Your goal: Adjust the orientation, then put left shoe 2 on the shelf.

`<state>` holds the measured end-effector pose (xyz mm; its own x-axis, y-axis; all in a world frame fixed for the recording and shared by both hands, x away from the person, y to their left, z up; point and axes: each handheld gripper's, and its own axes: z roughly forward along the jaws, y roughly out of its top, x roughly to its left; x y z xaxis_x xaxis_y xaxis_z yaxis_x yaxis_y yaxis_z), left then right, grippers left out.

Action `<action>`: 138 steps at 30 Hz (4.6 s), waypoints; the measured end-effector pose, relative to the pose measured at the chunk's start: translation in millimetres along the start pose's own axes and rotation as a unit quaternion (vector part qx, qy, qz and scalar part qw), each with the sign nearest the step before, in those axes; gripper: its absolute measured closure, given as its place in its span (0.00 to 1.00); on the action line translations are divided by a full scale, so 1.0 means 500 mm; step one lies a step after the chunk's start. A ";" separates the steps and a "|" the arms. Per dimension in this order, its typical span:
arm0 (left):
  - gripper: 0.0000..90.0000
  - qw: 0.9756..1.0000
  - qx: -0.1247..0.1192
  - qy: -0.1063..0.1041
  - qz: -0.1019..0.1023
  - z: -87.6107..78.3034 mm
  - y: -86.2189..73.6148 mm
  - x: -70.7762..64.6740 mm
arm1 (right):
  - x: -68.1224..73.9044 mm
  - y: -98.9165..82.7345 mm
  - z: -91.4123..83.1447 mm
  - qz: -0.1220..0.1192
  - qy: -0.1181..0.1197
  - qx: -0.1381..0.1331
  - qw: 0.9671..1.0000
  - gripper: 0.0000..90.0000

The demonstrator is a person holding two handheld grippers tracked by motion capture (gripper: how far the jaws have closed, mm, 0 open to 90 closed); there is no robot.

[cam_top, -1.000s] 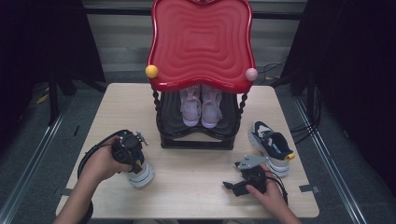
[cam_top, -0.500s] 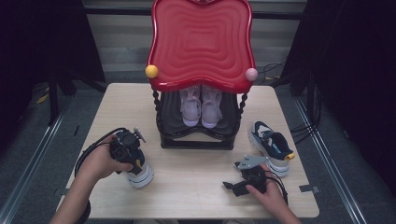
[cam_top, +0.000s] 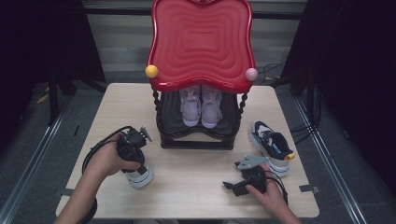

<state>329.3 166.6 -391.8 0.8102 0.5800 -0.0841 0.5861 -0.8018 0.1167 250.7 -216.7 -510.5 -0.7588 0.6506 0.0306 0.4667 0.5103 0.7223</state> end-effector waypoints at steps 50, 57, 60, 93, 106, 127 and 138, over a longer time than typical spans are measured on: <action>0.73 0.996 0.071 -0.013 0.052 0.052 0.014 0.001 | 0.000 0.000 0.000 0.000 0.000 0.000 1.000 0.12; 0.75 0.995 0.077 -0.010 0.061 0.051 0.014 0.001 | 0.000 0.000 0.000 0.000 0.000 0.000 1.000 0.12; 0.75 0.995 0.078 -0.008 0.065 0.052 0.014 -0.001 | 0.000 0.000 0.000 0.001 -0.001 0.001 1.000 0.12; 0.82 0.994 0.076 0.016 0.076 -0.015 0.022 -0.012 | -0.001 0.000 0.000 -0.002 -0.003 -0.001 1.000 0.12; 0.82 0.993 0.075 0.033 0.082 -0.071 0.038 -0.021 | -0.001 0.000 0.000 -0.001 -0.003 -0.001 1.000 0.12; 0.82 0.992 0.064 0.053 0.094 -0.172 0.061 -0.034 | -0.001 0.000 -0.001 -0.001 -0.003 0.000 1.000 0.12; 0.82 0.992 0.053 0.056 0.101 -0.239 0.079 -0.051 | 0.000 0.000 -0.001 0.002 -0.001 0.002 1.000 0.12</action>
<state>331.7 137.2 -266.8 0.9096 0.4136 0.0411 0.4133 -0.9105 0.0152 250.5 -216.8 -510.1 -0.7567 0.6529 0.0322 0.4712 0.5106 0.7192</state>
